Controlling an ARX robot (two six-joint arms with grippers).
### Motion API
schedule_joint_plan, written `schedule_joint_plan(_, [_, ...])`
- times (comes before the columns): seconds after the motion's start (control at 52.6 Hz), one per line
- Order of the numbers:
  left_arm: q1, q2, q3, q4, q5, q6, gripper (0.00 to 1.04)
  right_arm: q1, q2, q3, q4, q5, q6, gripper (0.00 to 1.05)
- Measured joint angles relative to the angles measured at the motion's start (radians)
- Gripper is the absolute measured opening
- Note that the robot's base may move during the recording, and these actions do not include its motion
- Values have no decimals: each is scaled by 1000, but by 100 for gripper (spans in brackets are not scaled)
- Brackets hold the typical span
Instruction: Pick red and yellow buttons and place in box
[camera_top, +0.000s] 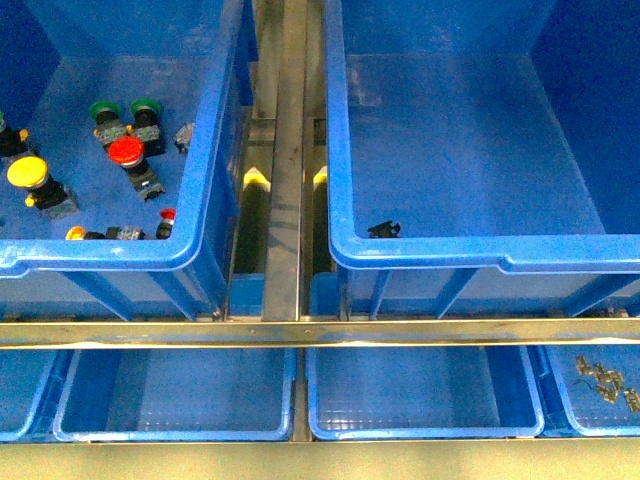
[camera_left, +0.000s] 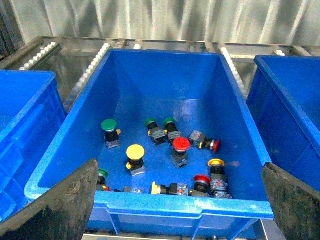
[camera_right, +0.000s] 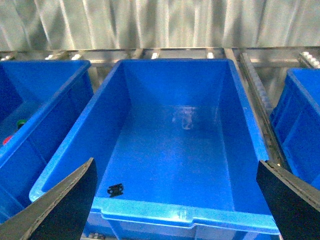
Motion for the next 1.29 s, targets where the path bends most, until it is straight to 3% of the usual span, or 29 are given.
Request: schedule_joint_plan(1.292, [0, 0, 0, 0, 0, 0, 97, 0, 0, 0, 0, 0, 0, 98])
